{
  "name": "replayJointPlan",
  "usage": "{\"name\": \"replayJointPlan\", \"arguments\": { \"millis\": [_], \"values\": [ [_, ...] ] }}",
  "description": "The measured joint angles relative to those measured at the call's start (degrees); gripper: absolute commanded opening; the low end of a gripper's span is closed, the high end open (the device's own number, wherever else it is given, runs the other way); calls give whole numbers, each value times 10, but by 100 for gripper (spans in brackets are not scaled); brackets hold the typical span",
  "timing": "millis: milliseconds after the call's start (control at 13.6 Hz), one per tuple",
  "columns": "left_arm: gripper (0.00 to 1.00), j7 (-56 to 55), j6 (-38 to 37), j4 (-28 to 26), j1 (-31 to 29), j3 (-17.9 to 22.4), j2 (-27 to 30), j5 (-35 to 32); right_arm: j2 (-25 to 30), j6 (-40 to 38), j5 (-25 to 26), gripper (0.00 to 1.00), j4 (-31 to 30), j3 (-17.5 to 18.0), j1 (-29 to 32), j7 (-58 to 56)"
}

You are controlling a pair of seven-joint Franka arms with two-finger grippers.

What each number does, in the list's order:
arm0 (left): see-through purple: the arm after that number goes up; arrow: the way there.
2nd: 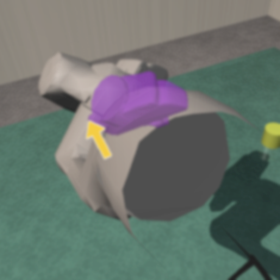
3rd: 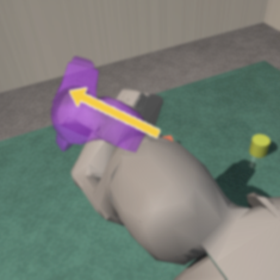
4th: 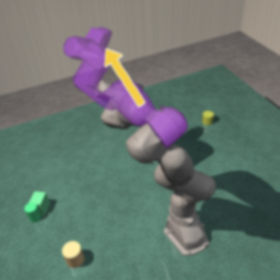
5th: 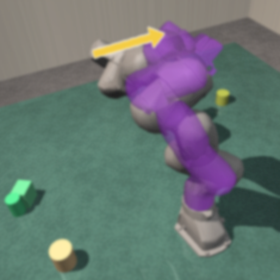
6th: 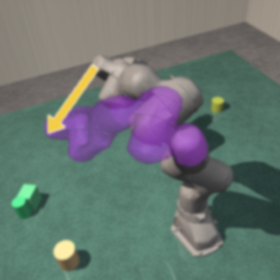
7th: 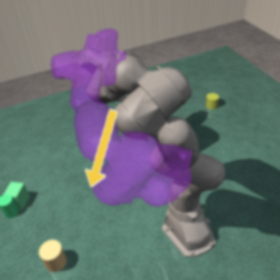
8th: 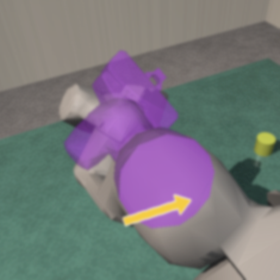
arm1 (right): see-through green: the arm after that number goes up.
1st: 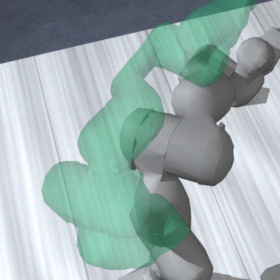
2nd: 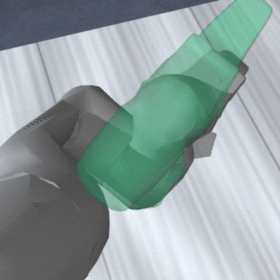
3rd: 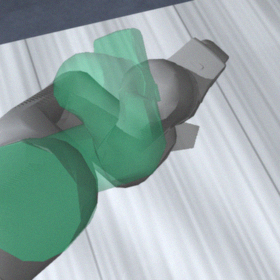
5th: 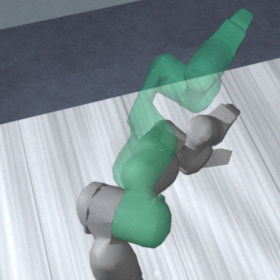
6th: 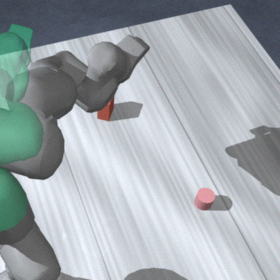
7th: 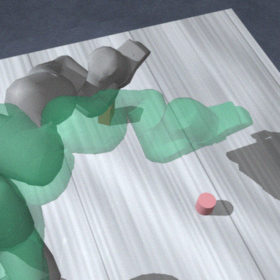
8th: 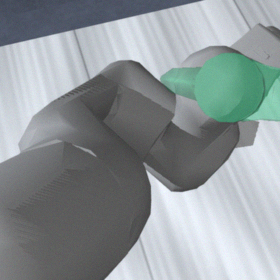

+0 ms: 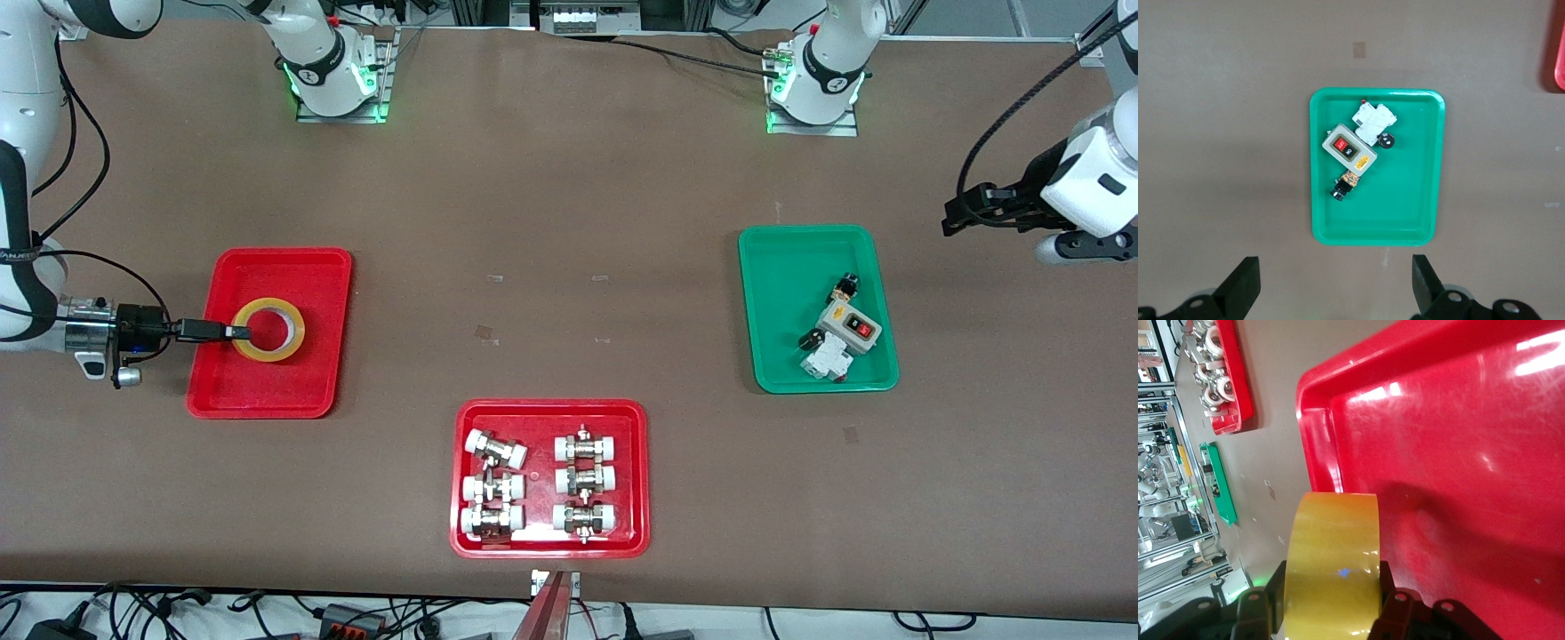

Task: Left arm passes tape to right arm into tray
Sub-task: 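Lower the tape into the empty red tray and open the right gripper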

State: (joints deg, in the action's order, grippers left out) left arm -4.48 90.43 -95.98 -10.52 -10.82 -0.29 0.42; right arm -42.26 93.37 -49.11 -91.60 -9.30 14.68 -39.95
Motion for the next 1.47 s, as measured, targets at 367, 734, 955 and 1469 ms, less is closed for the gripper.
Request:
{"name": "replayJointPlan", "arguments": {
  "millis": [367,734,955,1469],
  "values": [
    [100,-11,2,0,4,-25,1,-2,-18,-4,-1,100,-2,1,2,-17],
    [100,-10,2,0,3,-25,1,-2,-18,10,25,100,-1,6,-6,-24],
    [100,-10,2,0,3,-25,1,-2,-18,37,67,100,1,8,-29,-25],
    [100,-10,1,0,1,-24,1,-2,27,99,223,100,11,8,-90,-24]
  ]
}}
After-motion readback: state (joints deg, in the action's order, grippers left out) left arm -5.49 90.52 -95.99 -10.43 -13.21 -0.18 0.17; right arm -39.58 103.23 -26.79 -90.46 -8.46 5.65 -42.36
